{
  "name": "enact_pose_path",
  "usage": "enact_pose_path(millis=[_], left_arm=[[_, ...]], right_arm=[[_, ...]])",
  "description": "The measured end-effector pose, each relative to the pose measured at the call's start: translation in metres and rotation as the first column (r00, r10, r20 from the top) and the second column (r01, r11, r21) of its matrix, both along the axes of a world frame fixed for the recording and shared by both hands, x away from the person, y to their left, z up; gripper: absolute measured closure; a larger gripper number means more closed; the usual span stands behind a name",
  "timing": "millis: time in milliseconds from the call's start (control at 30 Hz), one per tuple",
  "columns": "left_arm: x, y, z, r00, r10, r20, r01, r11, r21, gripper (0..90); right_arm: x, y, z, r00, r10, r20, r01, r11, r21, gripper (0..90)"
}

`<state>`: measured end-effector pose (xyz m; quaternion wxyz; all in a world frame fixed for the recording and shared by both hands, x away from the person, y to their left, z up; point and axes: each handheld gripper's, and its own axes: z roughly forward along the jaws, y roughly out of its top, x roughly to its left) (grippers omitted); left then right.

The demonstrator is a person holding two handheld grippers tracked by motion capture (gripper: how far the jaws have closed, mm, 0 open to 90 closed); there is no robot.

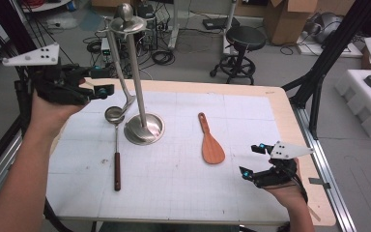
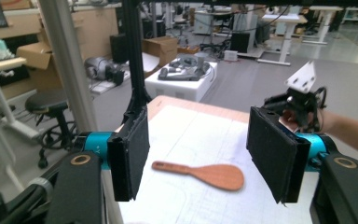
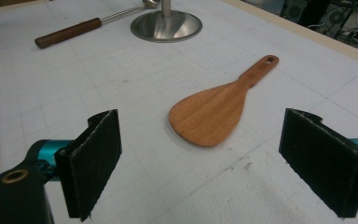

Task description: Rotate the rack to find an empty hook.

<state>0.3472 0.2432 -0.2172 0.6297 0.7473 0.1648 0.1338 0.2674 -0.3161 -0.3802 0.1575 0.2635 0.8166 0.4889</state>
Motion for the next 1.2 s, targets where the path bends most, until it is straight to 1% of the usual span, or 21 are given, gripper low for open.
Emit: enact_pose_path(millis=[167,300,367,400,433,500,567,633,667,700,733,800,867,933,1033,1067,1133,1200], left_arm=[[-0.001,0.003,-0.025,0.9984,-0.048,-0.03,0.047,0.9981,-0.039,33.1],[-0.005,0.002,-0.041,0.9978,-0.057,-0.033,0.056,0.9982,-0.022,29.4],[-0.008,0.002,-0.048,0.9981,-0.051,-0.034,0.05,0.9986,-0.018,28.7],[-0.009,0.002,-0.052,0.9976,-0.052,-0.047,0.051,0.9986,-0.015,28.5],[-0.01,0.002,-0.056,0.9975,-0.051,-0.049,0.05,0.9987,-0.009,28.3],[-0.012,0.002,-0.064,0.9969,-0.056,-0.054,0.055,0.9982,-0.022,27.7],[-0.015,0.003,-0.072,0.9968,-0.052,-0.061,0.05,0.9983,-0.029,27.4],[-0.019,0.003,-0.079,0.9956,-0.065,-0.068,0.062,0.9972,-0.043,25.4],[-0.021,0.003,-0.083,0.9954,-0.063,-0.072,0.061,0.9975,-0.038,25.4],[-0.023,0.004,-0.086,0.996,-0.055,-0.071,0.053,0.998,-0.033,25.1],[-0.025,0.004,-0.088,0.9962,-0.051,-0.071,0.049,0.9981,-0.039,24.1],[-0.028,0.004,-0.092,0.996,-0.041,-0.08,0.038,0.9986,-0.038,22.5],[-0.031,0.005,-0.095,0.9967,-0.04,-0.071,0.036,0.9984,-0.044,20.7],[-0.032,0.005,-0.097,0.9969,-0.034,-0.071,0.032,0.999,-0.032,19.9],[-0.035,0.006,-0.101,0.9968,-0.038,-0.07,0.036,0.9988,-0.035,19.0],[-0.036,0.006,-0.103,0.9972,-0.032,-0.068,0.029,0.9989,-0.036,18.8],[-0.038,0.007,-0.107,0.9972,-0.029,-0.069,0.027,0.9992,-0.028,18.6],[-0.042,0.008,-0.11,0.9979,-0.006,-0.064,0.005,0.9997,-0.022,17.8]], right_arm=[[0.0,0.0,0.0,1.0,-0.001,-0.003,0.001,1.0,-0.002,11.8],[0.0,0.001,0.0,1.0,-0.003,-0.006,0.003,1.0,-0.005,11.8],[0.0,0.001,-0.001,1.0,-0.002,-0.006,0.002,1.0,-0.005,11.8],[0.0,0.001,-0.001,0.9999,-0.002,-0.01,0.002,1.0,-0.005,11.8],[0.0,0.001,-0.001,0.9999,-0.003,-0.01,0.003,1.0,-0.009,11.8],[0.0,0.002,-0.001,0.9999,-0.002,-0.011,0.002,1.0,-0.008,11.8],[0.0,0.001,-0.001,1.0,0.0,-0.008,0.0,1.0,-0.008,11.8],[0.0,0.001,-0.001,1.0,-0.002,-0.006,0.002,1.0,-0.003,11.8],[0.0,0.001,-0.001,1.0,-0.003,-0.009,0.003,1.0,-0.002,11.8],[0.0,0.0,-0.001,0.9999,-0.003,-0.01,0.003,1.0,-0.003,11.8],[0.0,0.0,-0.001,0.9999,-0.004,-0.011,0.004,1.0,-0.006,11.8],[0.0,0.001,-0.002,0.9999,-0.003,-0.014,0.002,1.0,-0.008,11.8],[0.001,0.001,-0.002,0.9999,-0.002,-0.013,0.002,1.0,-0.01,11.8],[0.001,0.001,-0.002,1.0,0.0,-0.01,0.0,1.0,-0.011,11.8],[0.001,0.001,-0.002,0.9999,-0.002,-0.011,0.002,1.0,-0.009,11.8],[0.0,0.001,-0.002,0.9999,-0.003,-0.012,0.003,1.0,-0.007,11.8],[0.0,0.001,-0.002,0.9999,-0.003,-0.011,0.003,1.0,-0.007,11.8],[0.0,0.001,-0.002,1.0,-0.001,-0.01,0.001,1.0,-0.009,11.8]])
